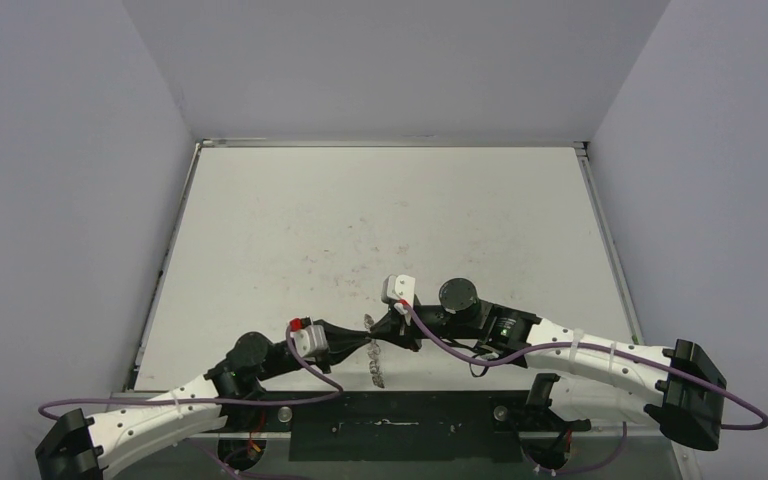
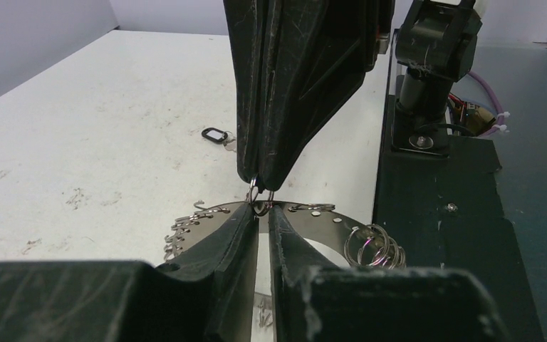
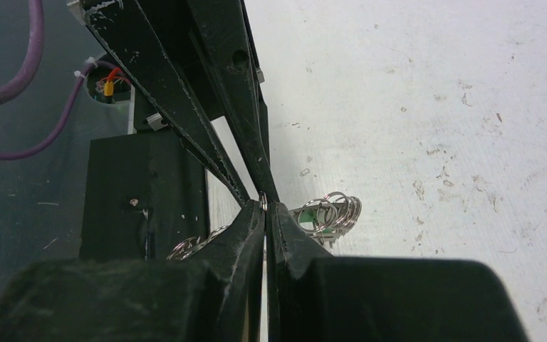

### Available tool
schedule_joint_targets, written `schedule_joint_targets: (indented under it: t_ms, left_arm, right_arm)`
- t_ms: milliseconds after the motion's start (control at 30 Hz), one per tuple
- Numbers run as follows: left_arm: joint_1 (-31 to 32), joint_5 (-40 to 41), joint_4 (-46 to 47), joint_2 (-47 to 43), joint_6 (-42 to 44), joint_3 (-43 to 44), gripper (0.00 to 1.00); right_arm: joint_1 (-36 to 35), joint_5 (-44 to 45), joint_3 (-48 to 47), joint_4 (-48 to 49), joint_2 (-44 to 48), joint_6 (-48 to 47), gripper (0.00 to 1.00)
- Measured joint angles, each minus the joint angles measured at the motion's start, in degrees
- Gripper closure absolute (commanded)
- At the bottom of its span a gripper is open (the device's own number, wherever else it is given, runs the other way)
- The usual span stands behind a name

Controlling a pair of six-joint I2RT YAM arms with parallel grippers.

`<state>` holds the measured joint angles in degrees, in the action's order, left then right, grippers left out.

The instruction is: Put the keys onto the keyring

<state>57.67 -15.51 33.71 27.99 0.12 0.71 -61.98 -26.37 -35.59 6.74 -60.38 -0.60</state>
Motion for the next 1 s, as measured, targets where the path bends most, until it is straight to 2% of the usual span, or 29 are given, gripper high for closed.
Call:
schedule_joint_targets:
  t_ms: [200, 400, 567, 667, 733, 867, 1000]
  left_arm:
    - [0.00, -0.22, -1.05, -1.66, -0.85, 0.00, 0.98]
    - [0.00, -0.44, -2.03, -2.56, -1.16, 0.00, 0.98]
    - [-0.02, -0.63, -2.27, -2.47, -1.09, 0.00, 0.87]
    - [0.00, -1.11, -1.75, -2.36, -1.11, 0.00, 0.85]
    - [-0.02, -1.29, -1.55, -2.34, -1.16, 0.00, 0.87]
    - [-0.02, -1.27, -1.79, -2.32, -1.14, 0.00, 1.00]
    - [-0.07, -1.25, -2.21, -2.47, -1.14, 0.00, 1.00]
  right_arm:
    - [0.00, 0.00, 0.00, 0.04, 0.00, 0.00, 1.00]
    - [-0.02, -0.02, -0.02, 0.07, -0.07, 0.00, 1.00]
    - [-0.02, -0.02, -0.04, 0.07, -0.39, 0.00, 1.00]
    - [-0.02, -0.02, -0.04, 0.04, -0.48, 0.02, 1.00]
    - [-0.02, -0.02, -0.04, 0.07, -0.63, 0.02, 1.00]
    - [-0.02, -0.04, -0.07, 0.04, -1.11, 0.02, 1.00]
    - [-0.02, -0.13, -0.07, -0.02, -1.18, 0.00, 1.00]
